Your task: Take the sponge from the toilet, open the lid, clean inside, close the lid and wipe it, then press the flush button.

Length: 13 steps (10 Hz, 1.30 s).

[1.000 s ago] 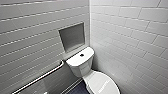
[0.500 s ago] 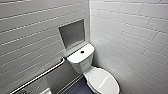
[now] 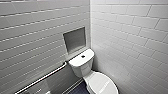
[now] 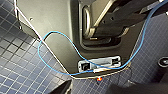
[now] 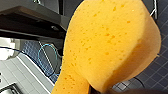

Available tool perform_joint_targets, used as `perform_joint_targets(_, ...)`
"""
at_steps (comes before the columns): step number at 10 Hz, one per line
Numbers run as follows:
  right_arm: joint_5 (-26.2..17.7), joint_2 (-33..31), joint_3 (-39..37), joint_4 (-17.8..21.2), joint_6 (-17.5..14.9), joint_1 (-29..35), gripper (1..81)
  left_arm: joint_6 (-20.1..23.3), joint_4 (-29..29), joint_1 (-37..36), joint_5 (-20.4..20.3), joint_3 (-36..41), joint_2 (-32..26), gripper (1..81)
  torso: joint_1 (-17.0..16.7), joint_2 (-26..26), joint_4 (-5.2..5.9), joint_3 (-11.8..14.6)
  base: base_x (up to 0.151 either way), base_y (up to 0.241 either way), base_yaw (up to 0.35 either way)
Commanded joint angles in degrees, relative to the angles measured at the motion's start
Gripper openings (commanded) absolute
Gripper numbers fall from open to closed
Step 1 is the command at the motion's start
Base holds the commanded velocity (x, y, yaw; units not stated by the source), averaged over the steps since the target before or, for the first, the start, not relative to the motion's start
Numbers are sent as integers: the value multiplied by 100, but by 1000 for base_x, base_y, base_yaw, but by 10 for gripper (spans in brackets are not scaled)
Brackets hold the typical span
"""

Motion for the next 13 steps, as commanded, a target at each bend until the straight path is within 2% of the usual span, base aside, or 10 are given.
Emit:
perform_joint_targets(1,-282,-44,17,-126,-5,-77,10,31,17,-32,314,27,-38,811,-356,551,0,544,0,0,0)
perform_joint_targets(3,-290,-26,-10,-126,-5,-77,10,31,17,-31,314,27,-38,811,-627,962,0,920,0,0,0)
perform_joint_targets(4,-299,-26,-18,-126,-5,-85,10,31,17,-23,314,27,-38,811,-765,1169,0,592,0,0,0)
perform_joint_targets(7,-317,44,-150,-109,-5,-111,10,31,17,-23,314,27,-29,811,-1104,1686,0,759,0,0,0)
perform_joint_targets(8,-317,105,-255,-117,-5,-112,10,31,17,-23,314,27,-29,811,-1113,1909,0,765,0,0,0)
perform_joint_targets(9,-316,149,-334,-118,-5,-112,10,31,17,-23,314,27,-29,811,-968,1545,0,767,0,0,0)
perform_joint_targets(10,-308,167,-370,-118,4,-112,10,31,17,-23,305,27,-38,811,-1006,1744,0,769,0,0,0)
perform_joint_targets(11,-317,167,-370,-118,-5,-112,10,31,17,-23,314,27,-38,811,-1016,1829,0,1281,0,0,0)
perform_joint_targets(13,-326,176,-379,-118,-5,-112,10,31,17,-23,314,27,-47,811,-1034,1928,0,1501,0,0,0)
